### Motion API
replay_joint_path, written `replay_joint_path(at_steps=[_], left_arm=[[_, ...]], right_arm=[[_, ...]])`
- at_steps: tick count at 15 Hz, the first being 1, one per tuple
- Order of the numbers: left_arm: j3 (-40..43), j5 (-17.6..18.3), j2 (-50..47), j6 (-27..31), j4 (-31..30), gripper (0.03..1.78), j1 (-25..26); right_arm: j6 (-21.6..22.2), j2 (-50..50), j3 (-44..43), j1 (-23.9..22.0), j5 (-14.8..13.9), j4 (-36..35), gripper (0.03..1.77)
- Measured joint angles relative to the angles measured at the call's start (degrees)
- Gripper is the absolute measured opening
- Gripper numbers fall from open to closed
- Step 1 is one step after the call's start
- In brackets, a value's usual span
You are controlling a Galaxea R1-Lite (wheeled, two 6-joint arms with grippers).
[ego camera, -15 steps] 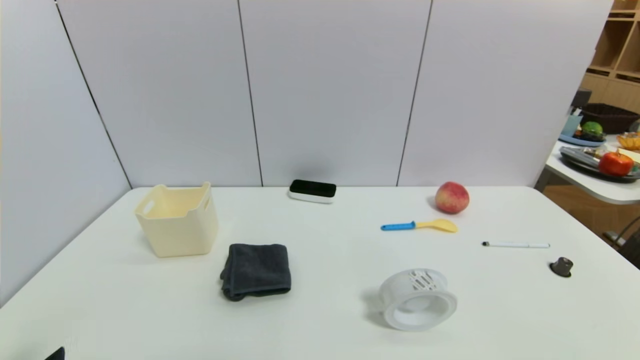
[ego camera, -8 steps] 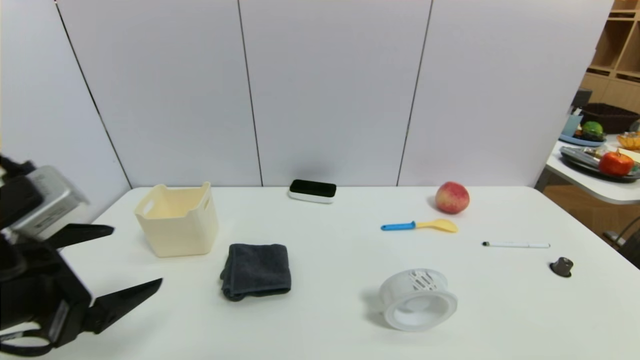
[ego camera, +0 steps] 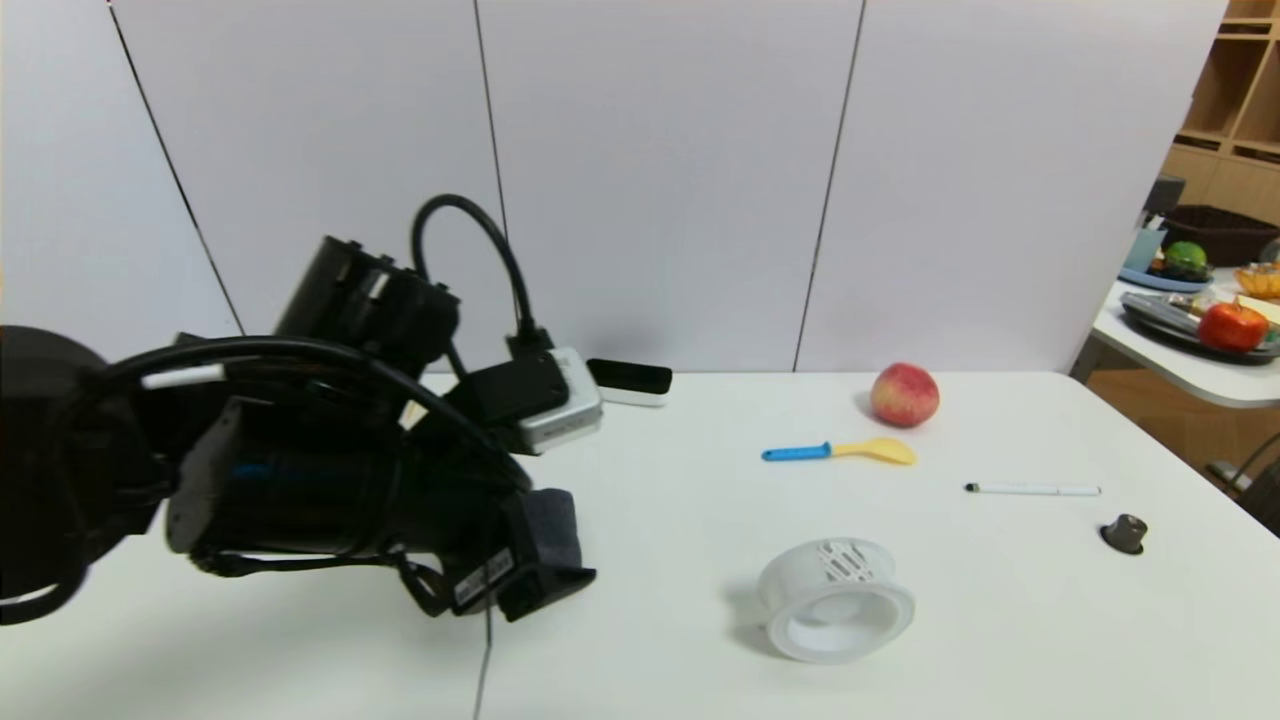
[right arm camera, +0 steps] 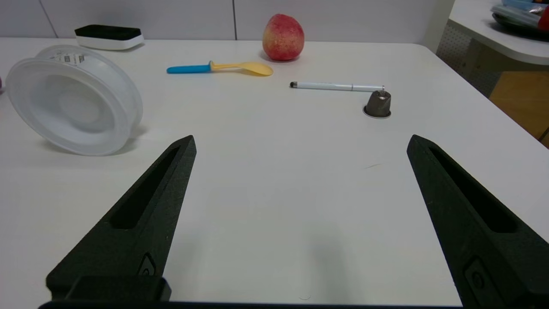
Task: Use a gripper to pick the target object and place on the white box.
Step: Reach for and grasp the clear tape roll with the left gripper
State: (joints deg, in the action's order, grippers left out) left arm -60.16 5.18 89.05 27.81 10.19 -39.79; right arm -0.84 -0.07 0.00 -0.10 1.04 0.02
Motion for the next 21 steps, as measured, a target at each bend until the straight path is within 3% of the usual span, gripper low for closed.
replay_joint_path(at_steps=[6, 12, 16, 21], left_arm=[[-12.2, 9.2, 13.4, 4.9, 2.1, 1.69, -7.6], [-22.3, 18.0, 21.5, 4.9, 2.5, 1.69, -10.2], [-25.3, 21.2, 24.9, 4.8, 2.3, 1.69, -10.3], [-28.7, 22.1, 30.1, 4.8, 2.3, 1.69, -10.3]], right_arm=[[0.0, 0.0, 0.0, 0.0, 0.0, 0.0, 1.7], [0.0, 0.0, 0.0, 0.0, 0.0, 0.0, 1.7], [0.0, 0.0, 0.0, 0.0, 0.0, 0.0, 1.7], [0.0, 0.0, 0.0, 0.0, 0.0, 0.0, 1.7]])
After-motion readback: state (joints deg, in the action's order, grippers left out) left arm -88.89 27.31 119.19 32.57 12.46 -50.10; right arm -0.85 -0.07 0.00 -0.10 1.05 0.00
